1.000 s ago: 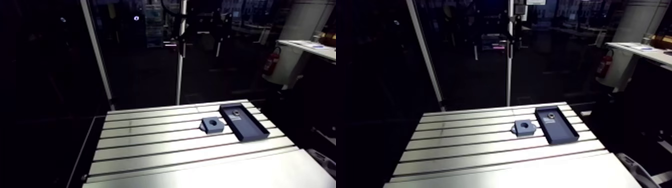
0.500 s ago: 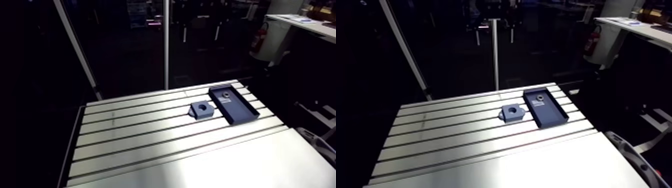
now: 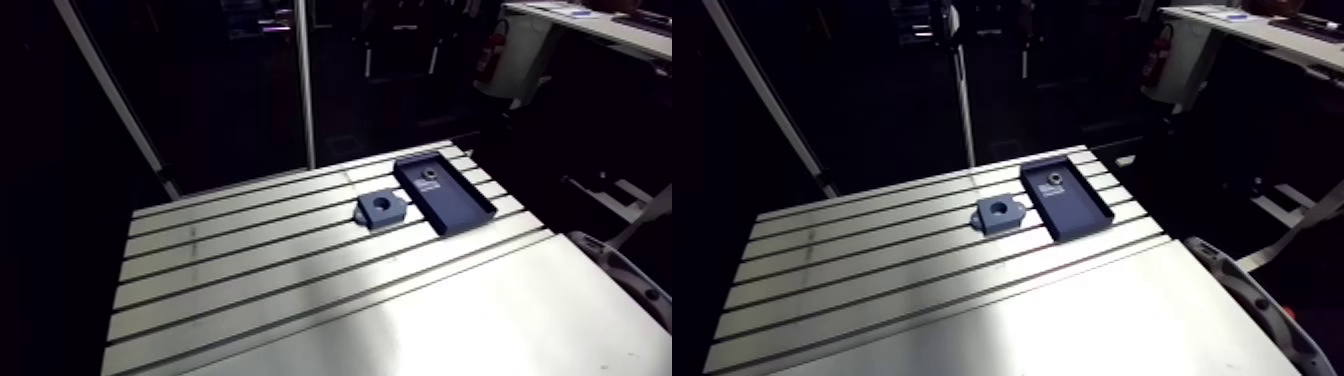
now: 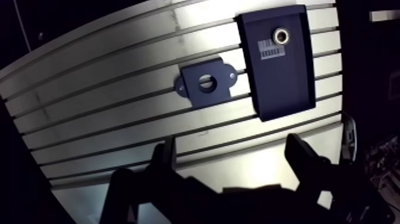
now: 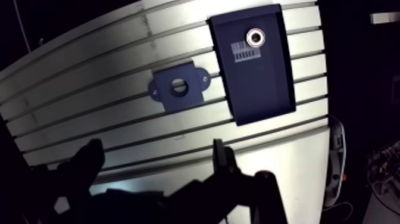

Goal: Pick up the bearing and press it into the housing until flush.

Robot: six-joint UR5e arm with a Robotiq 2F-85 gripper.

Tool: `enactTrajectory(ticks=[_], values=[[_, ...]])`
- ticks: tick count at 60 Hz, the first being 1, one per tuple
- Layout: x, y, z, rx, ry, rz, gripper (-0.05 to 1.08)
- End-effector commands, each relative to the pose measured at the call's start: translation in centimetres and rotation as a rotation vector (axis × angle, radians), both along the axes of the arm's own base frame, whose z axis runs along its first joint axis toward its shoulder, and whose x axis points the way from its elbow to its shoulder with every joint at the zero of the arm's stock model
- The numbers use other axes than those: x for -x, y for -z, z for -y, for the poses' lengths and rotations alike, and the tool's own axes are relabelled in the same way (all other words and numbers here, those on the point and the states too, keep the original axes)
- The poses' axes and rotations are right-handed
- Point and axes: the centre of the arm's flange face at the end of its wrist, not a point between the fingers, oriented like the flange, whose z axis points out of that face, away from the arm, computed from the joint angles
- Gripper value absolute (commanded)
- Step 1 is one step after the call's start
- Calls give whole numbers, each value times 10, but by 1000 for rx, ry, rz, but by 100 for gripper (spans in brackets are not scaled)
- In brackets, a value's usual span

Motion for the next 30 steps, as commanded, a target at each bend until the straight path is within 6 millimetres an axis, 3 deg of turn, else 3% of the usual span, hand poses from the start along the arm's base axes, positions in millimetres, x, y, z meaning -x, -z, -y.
enactTrajectory(ticks=[1,21,30], values=[[6,14,-9,0,16,3,1],[24,27,-26,-27,22,-21,1],[30,47,-41,-41,26,9,1]])
